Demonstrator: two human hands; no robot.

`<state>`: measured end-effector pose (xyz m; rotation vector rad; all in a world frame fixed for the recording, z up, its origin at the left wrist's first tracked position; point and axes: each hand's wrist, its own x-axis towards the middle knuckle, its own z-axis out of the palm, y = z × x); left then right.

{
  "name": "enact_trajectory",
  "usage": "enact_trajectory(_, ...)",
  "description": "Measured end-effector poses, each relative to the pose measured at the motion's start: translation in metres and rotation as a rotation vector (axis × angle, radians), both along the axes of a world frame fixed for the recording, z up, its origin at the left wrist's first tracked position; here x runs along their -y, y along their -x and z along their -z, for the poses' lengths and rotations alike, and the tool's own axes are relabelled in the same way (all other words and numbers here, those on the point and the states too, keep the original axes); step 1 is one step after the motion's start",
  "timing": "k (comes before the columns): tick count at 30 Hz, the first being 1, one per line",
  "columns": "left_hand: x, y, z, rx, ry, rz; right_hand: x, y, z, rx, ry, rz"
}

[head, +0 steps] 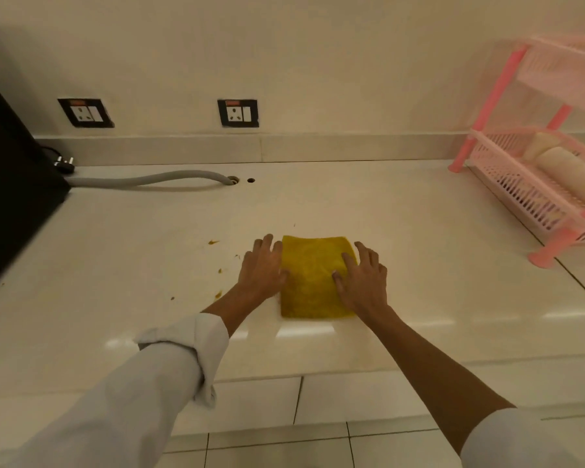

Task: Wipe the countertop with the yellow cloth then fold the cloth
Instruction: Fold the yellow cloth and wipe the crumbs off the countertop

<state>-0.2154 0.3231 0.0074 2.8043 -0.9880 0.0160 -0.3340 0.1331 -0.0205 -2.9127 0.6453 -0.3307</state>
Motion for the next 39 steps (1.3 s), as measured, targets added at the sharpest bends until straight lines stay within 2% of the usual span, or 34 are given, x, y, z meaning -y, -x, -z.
enact_trajectory(3,-0.029,0.001,0.009,0.039,0.029,-0.046,-0.021,-0.015,0.001,0.027,-0.071,-0.08)
enact_trajectory(9,-0.123,0.017,0.033,0.005,0.038,-0.154,-0.053,-0.043,0.023,-0.094,-0.186,-0.09)
enact_trajectory(19,-0.239,0.021,0.068,-0.106,-0.038,-0.41,-0.06,-0.043,0.044,-0.134,-0.105,-0.057)
enact_trajectory(34,-0.26,0.005,0.087,-0.123,-0.076,-0.428,-0.057,-0.057,0.045,-0.071,-0.047,-0.003)
enact_trajectory(39,-0.257,0.007,0.082,-0.12,-0.071,-0.423,-0.053,-0.06,0.052,-0.115,-0.031,-0.028)
